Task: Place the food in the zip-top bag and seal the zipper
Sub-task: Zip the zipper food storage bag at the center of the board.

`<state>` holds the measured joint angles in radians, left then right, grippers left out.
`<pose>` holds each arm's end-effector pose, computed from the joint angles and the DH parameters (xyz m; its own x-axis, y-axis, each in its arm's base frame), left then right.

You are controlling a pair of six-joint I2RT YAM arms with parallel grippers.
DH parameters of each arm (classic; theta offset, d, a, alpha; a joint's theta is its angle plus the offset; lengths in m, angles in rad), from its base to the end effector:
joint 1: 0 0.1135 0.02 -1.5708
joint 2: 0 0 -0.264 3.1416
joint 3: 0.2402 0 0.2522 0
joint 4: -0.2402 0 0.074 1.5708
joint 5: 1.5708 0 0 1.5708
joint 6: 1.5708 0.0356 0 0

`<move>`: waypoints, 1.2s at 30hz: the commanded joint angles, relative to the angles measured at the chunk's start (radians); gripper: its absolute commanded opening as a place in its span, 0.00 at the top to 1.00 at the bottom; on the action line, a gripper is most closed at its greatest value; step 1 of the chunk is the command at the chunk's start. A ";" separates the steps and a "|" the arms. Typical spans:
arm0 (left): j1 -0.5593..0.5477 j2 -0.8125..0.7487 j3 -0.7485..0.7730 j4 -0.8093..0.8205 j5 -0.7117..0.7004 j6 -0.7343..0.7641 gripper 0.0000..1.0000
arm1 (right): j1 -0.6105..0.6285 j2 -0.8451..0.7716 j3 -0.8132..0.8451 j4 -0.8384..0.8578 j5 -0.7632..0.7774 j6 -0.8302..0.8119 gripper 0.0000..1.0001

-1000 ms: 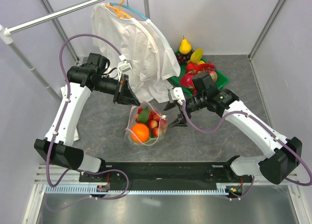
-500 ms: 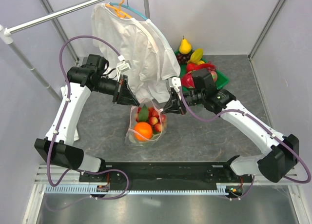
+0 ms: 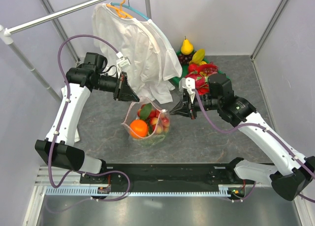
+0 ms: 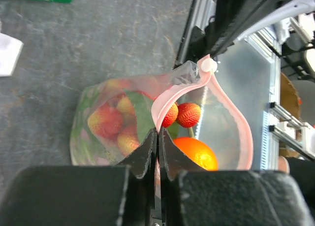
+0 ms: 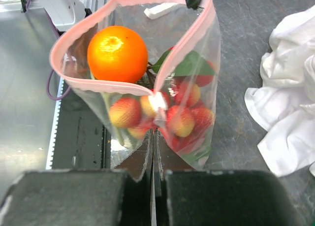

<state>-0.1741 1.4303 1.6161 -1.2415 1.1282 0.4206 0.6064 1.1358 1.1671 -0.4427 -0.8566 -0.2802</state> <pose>0.2472 -0.0761 0.4014 -0.5731 0.2784 -0.7708 0.8179 0.2531 -0.5167 0.1826 0.1594 0.3816 -0.0552 -0.2587 -0.9644 -0.9965 0.0749 0.0369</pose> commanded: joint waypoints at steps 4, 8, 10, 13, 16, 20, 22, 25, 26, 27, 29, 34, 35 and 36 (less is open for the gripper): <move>-0.024 -0.039 -0.008 0.119 -0.015 -0.059 0.98 | 0.001 -0.008 0.075 -0.090 0.034 0.095 1.00; -0.031 -0.057 -0.022 0.123 -0.018 -0.052 0.98 | 0.003 -0.030 0.025 -0.090 0.053 0.007 0.51; -0.033 -0.060 -0.024 0.125 -0.021 -0.048 0.98 | 0.001 -0.056 -0.032 -0.041 0.106 0.009 0.21; -0.033 -0.070 -0.031 0.123 -0.024 -0.039 0.98 | 0.001 -0.042 -0.060 0.051 0.099 0.050 0.13; -0.033 -0.073 -0.039 0.123 -0.022 -0.031 0.98 | 0.001 0.001 -0.061 0.116 0.051 0.087 0.15; -0.031 -0.065 -0.041 0.123 -0.016 -0.036 0.98 | 0.000 0.021 -0.118 0.300 -0.039 0.179 0.24; -0.033 -0.057 -0.038 0.123 -0.016 -0.043 0.98 | 0.009 0.039 -0.133 0.360 -0.050 0.208 0.36; -0.031 -0.056 -0.036 0.123 -0.008 -0.045 0.98 | 0.016 0.068 -0.135 0.352 -0.067 0.208 0.42; -0.031 -0.057 -0.035 0.125 -0.007 -0.046 0.98 | 0.016 0.071 -0.139 0.352 -0.065 0.202 0.41; -0.033 -0.057 -0.036 0.126 -0.007 -0.045 0.98 | 0.015 0.073 -0.141 0.354 -0.058 0.202 0.42; -0.031 -0.054 -0.039 0.126 -0.007 -0.045 0.98 | 0.018 0.074 -0.142 0.374 -0.053 0.213 0.60; -0.030 -0.050 -0.053 0.131 -0.017 -0.046 0.97 | 0.016 0.053 -0.139 0.378 -0.018 0.249 1.00; -0.031 -0.048 -0.056 0.135 -0.024 -0.057 0.95 | 0.016 0.047 -0.136 0.366 -0.015 0.256 1.00; -0.031 -0.050 -0.056 0.142 -0.028 -0.059 0.92 | 0.016 0.029 -0.132 0.342 -0.009 0.275 1.00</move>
<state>-0.2073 1.3838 1.5681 -1.1450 1.1004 0.3851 0.6209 1.2118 1.0214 -0.1257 -0.8734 -0.0589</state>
